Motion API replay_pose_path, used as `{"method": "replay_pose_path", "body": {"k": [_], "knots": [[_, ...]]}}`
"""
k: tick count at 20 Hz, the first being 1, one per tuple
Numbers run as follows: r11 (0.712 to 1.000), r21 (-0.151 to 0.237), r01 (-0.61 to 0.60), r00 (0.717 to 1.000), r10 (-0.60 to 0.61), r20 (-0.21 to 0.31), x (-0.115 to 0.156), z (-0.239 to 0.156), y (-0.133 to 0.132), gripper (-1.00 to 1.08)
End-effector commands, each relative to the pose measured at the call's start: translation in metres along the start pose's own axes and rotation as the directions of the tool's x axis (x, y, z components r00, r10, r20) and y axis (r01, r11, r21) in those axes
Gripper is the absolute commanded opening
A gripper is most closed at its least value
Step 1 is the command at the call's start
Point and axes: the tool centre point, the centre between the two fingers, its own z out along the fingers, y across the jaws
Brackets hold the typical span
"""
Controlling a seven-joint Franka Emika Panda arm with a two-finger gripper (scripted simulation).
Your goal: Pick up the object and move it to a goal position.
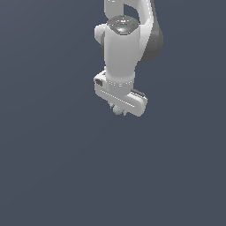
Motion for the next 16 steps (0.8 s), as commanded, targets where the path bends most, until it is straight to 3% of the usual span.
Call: {"method": "replay_pose_path", "body": {"k": [1,8,16], "knots": [[1.0,-0.001,0.0,1.0,0.0,0.001,-0.003,-0.022,0.001,-1.0],[1.0,-0.001,0.0,1.0,0.0,0.0,-0.008,-0.062,0.001,-1.0],[1.0,-0.001,0.001,1.0,-0.001,0.001,-0.007,-0.071,0.0,-1.0]]}}
